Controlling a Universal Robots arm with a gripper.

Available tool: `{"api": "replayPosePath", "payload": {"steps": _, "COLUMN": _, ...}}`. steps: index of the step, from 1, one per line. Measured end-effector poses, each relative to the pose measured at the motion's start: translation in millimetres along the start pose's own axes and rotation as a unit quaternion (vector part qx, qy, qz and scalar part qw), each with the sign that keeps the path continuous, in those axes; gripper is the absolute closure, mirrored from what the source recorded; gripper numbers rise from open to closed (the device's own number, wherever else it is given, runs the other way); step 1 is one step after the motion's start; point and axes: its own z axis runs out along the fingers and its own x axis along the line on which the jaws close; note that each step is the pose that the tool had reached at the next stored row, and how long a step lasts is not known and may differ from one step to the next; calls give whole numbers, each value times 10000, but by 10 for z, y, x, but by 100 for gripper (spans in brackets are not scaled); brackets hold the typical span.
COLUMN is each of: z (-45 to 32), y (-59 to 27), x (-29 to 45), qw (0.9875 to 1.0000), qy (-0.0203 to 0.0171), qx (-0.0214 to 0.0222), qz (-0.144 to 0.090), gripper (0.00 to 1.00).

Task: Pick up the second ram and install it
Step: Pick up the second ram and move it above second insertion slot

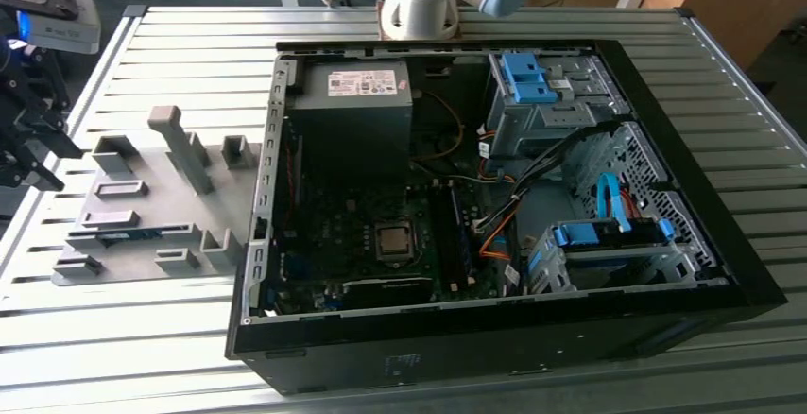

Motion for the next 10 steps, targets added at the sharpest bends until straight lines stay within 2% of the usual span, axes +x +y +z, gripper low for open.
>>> {"api": "replayPosePath", "payload": {"steps": 10, "z": 20, "y": -1, "x": 1, "qw": 10000, "qy": 38, "qx": 4, "qz": 1, "gripper": 57}}
